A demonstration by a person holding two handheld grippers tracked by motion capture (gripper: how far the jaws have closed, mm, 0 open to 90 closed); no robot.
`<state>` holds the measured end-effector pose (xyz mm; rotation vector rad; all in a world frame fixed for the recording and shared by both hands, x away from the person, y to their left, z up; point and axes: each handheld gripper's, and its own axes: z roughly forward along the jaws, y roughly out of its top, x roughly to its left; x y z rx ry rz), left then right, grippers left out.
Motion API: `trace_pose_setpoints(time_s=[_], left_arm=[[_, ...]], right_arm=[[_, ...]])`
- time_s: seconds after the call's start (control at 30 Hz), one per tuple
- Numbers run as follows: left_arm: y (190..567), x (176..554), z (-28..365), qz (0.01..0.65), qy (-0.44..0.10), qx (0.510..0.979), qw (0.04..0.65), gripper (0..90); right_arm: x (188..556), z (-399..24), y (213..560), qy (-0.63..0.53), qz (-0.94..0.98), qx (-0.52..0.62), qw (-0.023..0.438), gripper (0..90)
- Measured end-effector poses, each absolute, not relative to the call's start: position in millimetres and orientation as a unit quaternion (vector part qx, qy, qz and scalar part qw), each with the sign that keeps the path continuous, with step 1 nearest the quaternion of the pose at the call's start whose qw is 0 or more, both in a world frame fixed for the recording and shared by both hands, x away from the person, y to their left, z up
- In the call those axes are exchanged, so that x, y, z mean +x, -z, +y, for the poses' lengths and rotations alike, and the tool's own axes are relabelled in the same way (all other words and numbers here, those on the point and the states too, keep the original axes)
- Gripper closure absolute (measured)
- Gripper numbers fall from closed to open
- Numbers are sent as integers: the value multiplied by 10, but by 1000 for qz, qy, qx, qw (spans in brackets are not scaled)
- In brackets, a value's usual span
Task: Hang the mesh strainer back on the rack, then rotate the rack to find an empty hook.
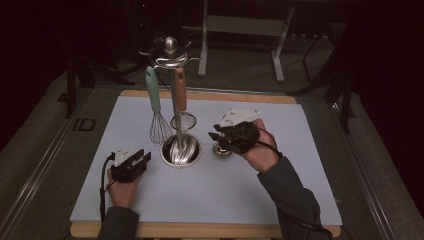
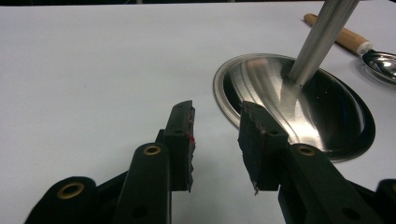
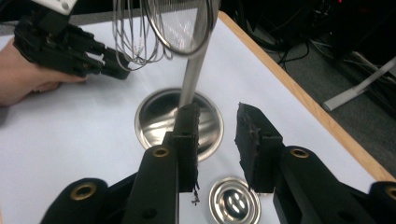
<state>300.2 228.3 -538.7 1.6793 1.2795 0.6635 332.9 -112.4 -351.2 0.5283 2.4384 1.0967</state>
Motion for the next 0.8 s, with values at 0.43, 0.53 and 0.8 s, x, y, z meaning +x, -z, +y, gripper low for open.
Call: trace_pose_setpoints(time_s=[0.43,0.53,0.8], left_arm=[[5382,2989,2291,517,-271,676,451,659],[5375,2977,2296,519,-267,670,460,661],[5268,2896,2279,515,-260,640,507,791]], right_arm=[[3292,-1498,3815,-378,876,229,195,692],[3292,-1548,3881,-373,876,238,192,691],[3287,-1699,4104,-357,878,260,183,685]])
